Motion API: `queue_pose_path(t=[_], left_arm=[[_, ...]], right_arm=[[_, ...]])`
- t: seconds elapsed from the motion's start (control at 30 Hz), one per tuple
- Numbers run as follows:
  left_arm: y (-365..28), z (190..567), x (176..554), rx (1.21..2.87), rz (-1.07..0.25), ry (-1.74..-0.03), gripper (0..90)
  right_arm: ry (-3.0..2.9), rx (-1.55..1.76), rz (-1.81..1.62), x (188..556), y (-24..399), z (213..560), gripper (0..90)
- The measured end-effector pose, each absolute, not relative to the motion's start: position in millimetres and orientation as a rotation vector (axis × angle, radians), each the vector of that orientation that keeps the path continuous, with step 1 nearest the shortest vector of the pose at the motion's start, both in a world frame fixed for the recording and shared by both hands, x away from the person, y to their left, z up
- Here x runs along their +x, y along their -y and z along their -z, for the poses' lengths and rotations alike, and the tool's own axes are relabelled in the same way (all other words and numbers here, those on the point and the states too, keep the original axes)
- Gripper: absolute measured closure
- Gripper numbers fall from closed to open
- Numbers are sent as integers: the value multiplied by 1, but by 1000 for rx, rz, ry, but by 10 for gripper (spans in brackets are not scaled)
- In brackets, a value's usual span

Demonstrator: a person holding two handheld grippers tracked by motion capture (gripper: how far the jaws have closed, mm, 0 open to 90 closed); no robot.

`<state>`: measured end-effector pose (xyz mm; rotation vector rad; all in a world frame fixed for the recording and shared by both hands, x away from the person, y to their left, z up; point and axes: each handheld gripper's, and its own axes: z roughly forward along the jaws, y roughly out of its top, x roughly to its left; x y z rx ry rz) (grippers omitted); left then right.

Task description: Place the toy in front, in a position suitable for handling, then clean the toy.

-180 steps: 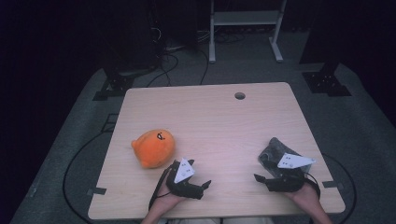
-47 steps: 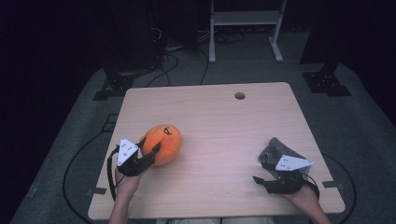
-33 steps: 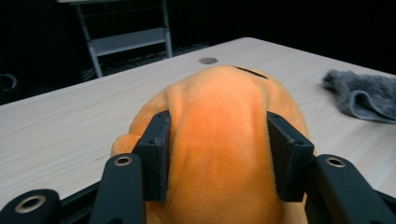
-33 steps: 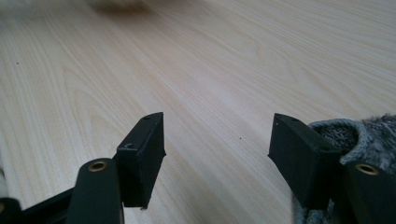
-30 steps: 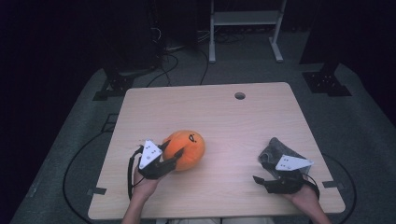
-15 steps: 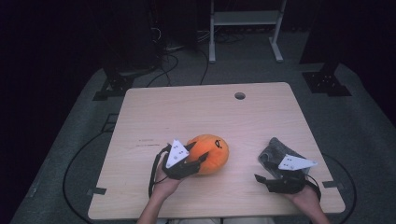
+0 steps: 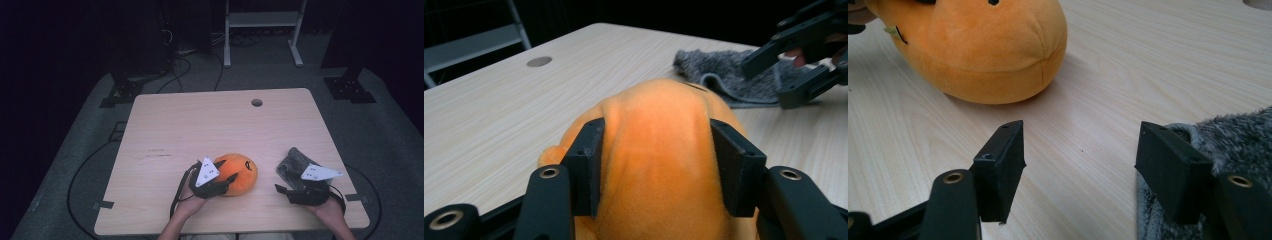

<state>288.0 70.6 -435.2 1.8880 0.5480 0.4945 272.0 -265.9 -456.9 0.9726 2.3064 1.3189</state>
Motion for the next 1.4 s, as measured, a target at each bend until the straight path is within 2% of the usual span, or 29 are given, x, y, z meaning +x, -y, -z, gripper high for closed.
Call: queue_pose_path(t=[0.07,0.2,0.27,0.43,0.9,1.03,1.33,1.37,1.4], left_arm=[[-72,437,289,1890,-470,-540,384],[-75,433,288,1897,-452,-521,176],[-79,428,288,1885,-449,-518,138],[-87,422,286,1841,-429,-527,121],[-96,420,281,1860,-441,-487,110],[-100,419,280,1864,-461,-465,110],[-101,421,283,1877,-470,-474,111],[-101,422,284,1881,-477,-484,111],[-102,421,284,1877,-478,-491,111]], right_arm=[[-2314,969,-1315,272,264,457,347],[-2319,953,-1311,273,263,457,347],[-2317,953,-1312,272,263,456,347],[-2307,962,-1318,272,267,455,346],[-2241,965,-1317,276,267,452,351],[-2151,1019,-1340,279,275,448,416],[-2016,1049,-1313,293,287,441,380],[-2018,1051,-1303,295,288,441,386],[-2024,1108,-1283,302,292,440,429]])
